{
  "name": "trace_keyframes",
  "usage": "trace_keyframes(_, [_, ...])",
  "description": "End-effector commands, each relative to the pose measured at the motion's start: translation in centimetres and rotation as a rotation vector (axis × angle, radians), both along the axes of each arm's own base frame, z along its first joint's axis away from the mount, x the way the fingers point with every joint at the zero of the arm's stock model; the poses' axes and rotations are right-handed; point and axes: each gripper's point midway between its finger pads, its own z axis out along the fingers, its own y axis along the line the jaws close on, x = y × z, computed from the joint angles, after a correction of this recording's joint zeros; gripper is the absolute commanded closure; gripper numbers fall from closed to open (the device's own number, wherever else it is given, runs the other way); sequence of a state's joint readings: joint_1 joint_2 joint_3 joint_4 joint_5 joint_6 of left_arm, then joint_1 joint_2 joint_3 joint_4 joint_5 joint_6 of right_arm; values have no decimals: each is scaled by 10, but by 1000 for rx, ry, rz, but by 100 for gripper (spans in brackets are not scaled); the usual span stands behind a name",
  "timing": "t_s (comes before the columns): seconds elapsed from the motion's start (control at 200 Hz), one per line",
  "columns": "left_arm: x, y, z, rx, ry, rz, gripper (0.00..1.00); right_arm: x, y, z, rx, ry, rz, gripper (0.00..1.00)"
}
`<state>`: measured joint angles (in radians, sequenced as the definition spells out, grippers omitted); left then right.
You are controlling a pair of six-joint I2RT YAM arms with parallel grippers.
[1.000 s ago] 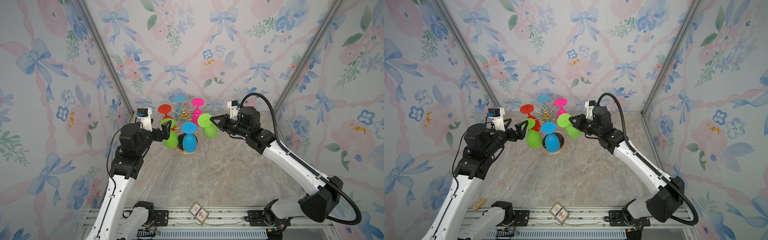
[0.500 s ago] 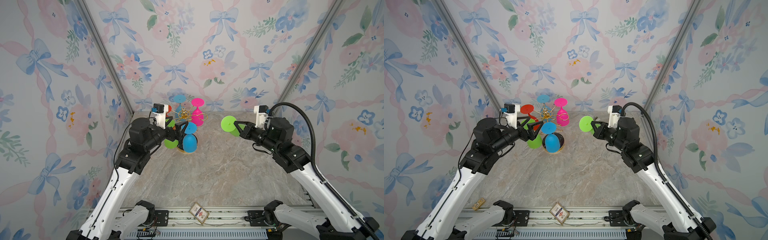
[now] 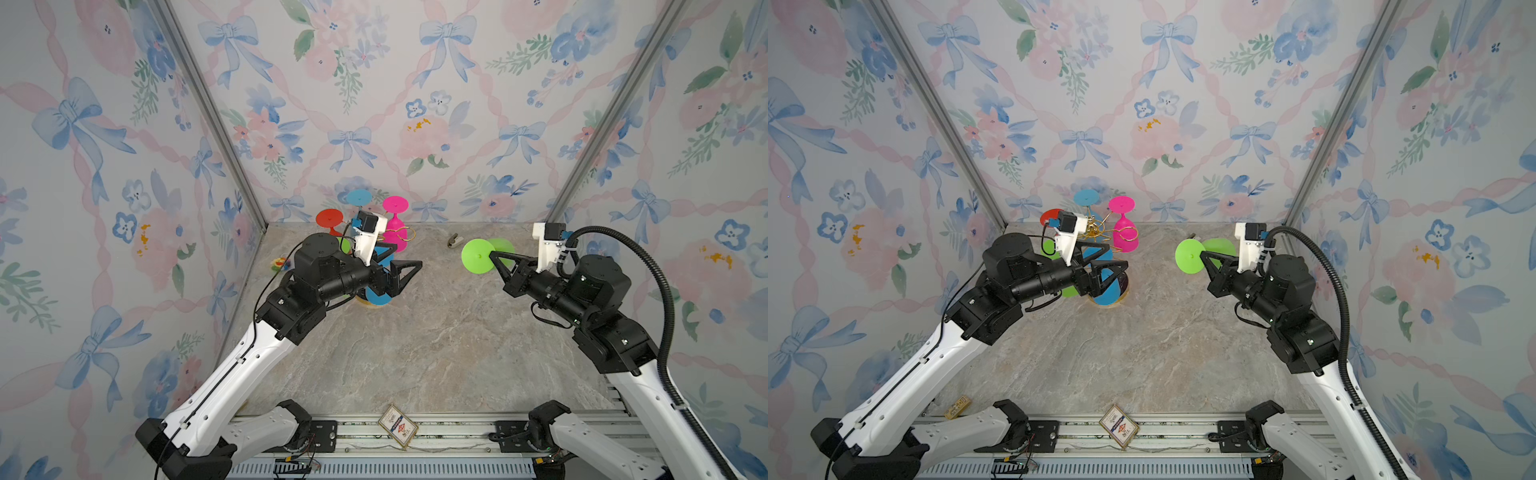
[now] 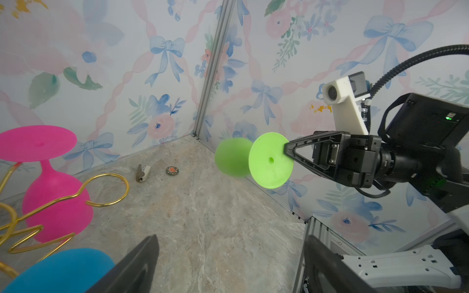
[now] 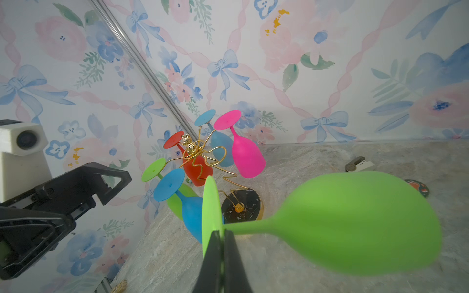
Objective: Take the wine glass off the wine glass rack
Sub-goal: 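Pull the green glass away from the rack while left gripper reaches toward it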
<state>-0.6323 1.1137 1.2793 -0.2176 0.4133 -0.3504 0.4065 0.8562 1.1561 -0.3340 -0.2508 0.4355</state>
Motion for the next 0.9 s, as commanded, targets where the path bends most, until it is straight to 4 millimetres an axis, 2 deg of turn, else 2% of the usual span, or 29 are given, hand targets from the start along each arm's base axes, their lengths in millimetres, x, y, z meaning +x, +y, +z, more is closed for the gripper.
trace_keyframes(0.0, [-11,-16,18,-65,-14,-82,13,-11,8,14,-18,-96,81,100])
trace_keyframes(0.22, [-19,-31,21,-86,16,-182,20,-28,21,29,14,-181,183,100])
trace_keyframes(0.56, [-50,-49,35,-188,24,-414,32,-52,44,39,46,-265,327,100])
trace_keyframes(0.64, [-51,-50,35,-195,27,-432,34,-56,48,42,57,-274,357,100])
trace_keyframes(0.795, [-49,-54,30,-189,46,-447,49,-61,52,45,75,-287,387,100])
trace_keyframes(0.89, [-47,-55,27,-188,56,-441,50,-62,52,47,82,-292,393,100])
